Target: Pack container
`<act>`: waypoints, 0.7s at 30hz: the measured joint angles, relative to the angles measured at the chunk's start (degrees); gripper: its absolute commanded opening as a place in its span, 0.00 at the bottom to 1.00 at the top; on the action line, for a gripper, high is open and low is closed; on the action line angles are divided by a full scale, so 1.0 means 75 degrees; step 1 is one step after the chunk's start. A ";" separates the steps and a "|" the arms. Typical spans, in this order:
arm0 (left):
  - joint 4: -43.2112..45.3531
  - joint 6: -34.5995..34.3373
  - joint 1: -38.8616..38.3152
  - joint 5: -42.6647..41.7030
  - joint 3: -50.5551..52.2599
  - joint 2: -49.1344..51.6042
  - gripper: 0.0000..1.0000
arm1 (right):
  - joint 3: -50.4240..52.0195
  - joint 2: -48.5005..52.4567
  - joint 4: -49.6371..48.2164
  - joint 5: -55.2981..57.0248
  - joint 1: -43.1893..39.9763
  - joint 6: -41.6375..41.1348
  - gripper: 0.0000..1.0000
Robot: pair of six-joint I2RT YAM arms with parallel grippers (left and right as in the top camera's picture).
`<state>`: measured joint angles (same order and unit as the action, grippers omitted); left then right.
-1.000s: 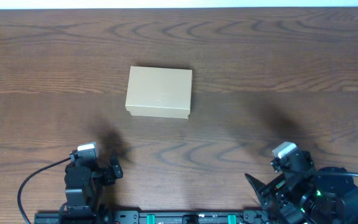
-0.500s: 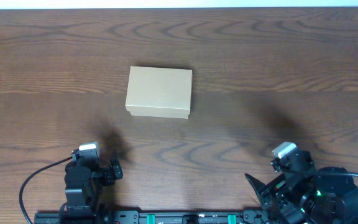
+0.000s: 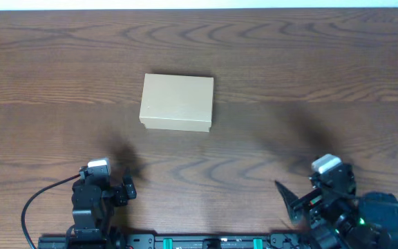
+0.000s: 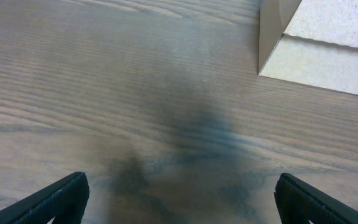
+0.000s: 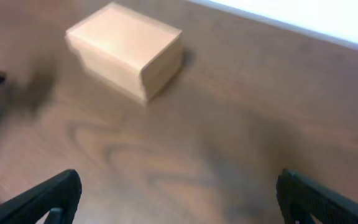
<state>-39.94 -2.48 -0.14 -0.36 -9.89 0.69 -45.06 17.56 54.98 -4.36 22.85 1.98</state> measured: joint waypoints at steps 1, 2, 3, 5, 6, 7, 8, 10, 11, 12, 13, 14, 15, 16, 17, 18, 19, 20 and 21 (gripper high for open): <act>0.0000 0.0000 0.0000 0.0000 0.0000 -0.0003 0.95 | 0.0329 -0.0219 -0.0370 0.0064 -0.0105 -0.0006 0.99; 0.0000 0.0000 0.0000 0.0003 0.0000 -0.0003 0.95 | 0.0627 -0.0388 -0.0615 0.0146 -0.0201 -0.0009 0.99; 0.0000 0.0000 0.0000 0.0009 0.0000 -0.0003 0.95 | 0.0965 -0.0554 -0.0848 0.0248 -0.0315 -0.0017 0.99; -0.0003 0.0000 0.0000 0.0032 0.0000 -0.0003 0.95 | 0.1644 -0.0799 -0.1166 0.0539 -0.0536 -0.0149 0.99; -0.0003 0.0000 0.0000 0.0050 0.0000 -0.0003 0.95 | 0.1976 -0.0883 -0.1300 0.0717 -0.0662 -0.0280 0.99; 0.0000 0.0000 0.0000 0.0052 0.0000 -0.0003 0.95 | 0.2177 -0.0921 -0.1349 0.0848 -0.0752 -0.0385 0.99; 0.0000 0.0000 0.0000 0.0052 0.0000 -0.0003 0.95 | 0.2445 -0.0973 -0.1437 0.1011 -0.0877 -0.0536 0.99; -0.0003 0.0000 0.0000 0.0052 0.0000 -0.0003 0.95 | 0.2827 -0.1078 -0.1542 0.1239 -0.1081 -0.0740 0.99; 0.0000 -0.0003 0.0000 0.0052 0.0000 -0.0003 0.95 | 0.2996 -0.1160 -0.1577 0.1311 -0.1192 -0.0819 0.99; -0.0003 0.0000 0.0000 0.0052 0.0000 -0.0003 0.95 | 0.3139 -0.1250 -0.1600 0.1373 -0.1276 -0.0886 0.99; -0.0003 0.0000 0.0000 0.0052 0.0000 -0.0003 0.95 | 0.3308 -0.1381 -0.1617 0.1431 -0.1381 -0.0979 0.99; -0.0003 0.0000 0.0000 0.0052 0.0003 -0.0003 0.95 | 0.3424 -0.1475 -0.1623 0.1466 -0.1451 -0.1035 0.99; -0.0003 -0.0003 0.0000 0.0052 0.0000 -0.0006 0.95 | 0.3576 -0.1600 -0.1638 0.1513 -0.1553 -0.1125 0.99; -0.0003 0.0000 0.0000 0.0052 0.0000 -0.0006 0.95 | 0.3704 -0.1696 -0.1641 0.1550 -0.1635 -0.1212 0.99; -0.0003 0.0000 0.0000 0.0052 0.0000 -0.0009 0.95 | 0.3844 -0.1786 -0.1644 0.1574 -0.1734 -0.1323 0.99; -0.0003 0.0000 0.0000 0.0052 0.0000 -0.0009 0.95 | 0.3975 -0.1859 -0.1644 0.1591 -0.1827 -0.1434 0.99; -0.0003 0.0000 0.0000 0.0052 0.0000 -0.0009 0.95 | 0.4106 -0.1918 -0.1652 0.1603 -0.1915 -0.1550 0.99; -0.0003 0.0000 0.0000 0.0052 0.0000 -0.0009 0.95 | 0.4202 -0.1955 -0.1655 0.1606 -0.1955 -0.1617 0.99; -0.0003 0.0000 0.0000 0.0052 0.0000 -0.0009 0.95 | 0.4325 -0.1990 -0.1655 0.1617 -0.1999 -0.1693 0.99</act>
<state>-39.97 -2.48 -0.14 0.03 -9.89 0.62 -12.62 2.63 42.57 7.77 7.86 -10.72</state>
